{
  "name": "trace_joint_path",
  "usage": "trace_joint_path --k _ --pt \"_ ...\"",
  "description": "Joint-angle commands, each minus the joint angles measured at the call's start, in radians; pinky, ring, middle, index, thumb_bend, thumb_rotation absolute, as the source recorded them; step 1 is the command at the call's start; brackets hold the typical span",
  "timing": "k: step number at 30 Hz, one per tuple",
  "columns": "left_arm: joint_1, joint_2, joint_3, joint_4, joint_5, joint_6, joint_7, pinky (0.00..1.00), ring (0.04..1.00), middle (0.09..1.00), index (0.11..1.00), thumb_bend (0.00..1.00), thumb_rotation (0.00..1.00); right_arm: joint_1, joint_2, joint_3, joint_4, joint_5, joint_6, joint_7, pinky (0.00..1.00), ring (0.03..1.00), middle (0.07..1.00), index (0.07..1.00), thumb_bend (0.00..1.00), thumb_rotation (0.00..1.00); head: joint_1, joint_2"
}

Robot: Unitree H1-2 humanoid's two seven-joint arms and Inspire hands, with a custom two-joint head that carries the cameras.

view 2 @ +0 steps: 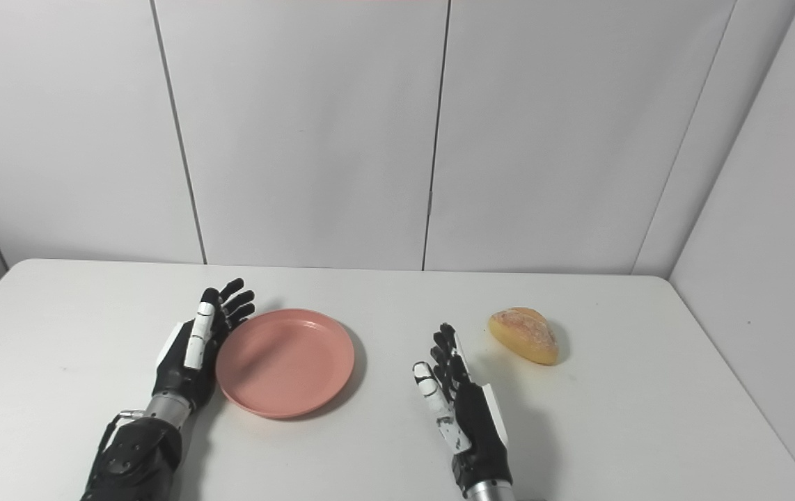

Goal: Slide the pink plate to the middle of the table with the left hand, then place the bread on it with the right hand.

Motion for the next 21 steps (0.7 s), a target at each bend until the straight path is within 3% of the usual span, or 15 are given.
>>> trace_joint_path --k 1,14,21 --pt "0.042 -0.039 -0.013 0.000 0.005 0.008 -0.004 0.92 0.906 0.895 0.882 0.77 1.00 -0.034 0.008 0.001 -0.037 0.001 -0.028 -0.003 1.00 0.984 0.980 1.000 0.59 0.76 -0.001 -0.002" --pt "0.083 -0.117 -0.033 -0.073 0.036 0.009 0.056 0.89 0.883 0.873 0.856 0.72 1.00 -0.026 -0.006 -0.003 -0.042 0.016 -0.030 0.002 1.00 0.979 0.974 1.000 0.58 0.75 0.017 -0.020" --pt "0.094 -0.140 -0.052 -0.102 0.050 0.035 0.056 0.96 0.912 0.901 0.881 0.74 1.00 -0.024 -0.017 -0.008 -0.042 0.031 -0.035 0.007 1.00 0.984 0.975 1.000 0.58 0.75 0.017 -0.023"
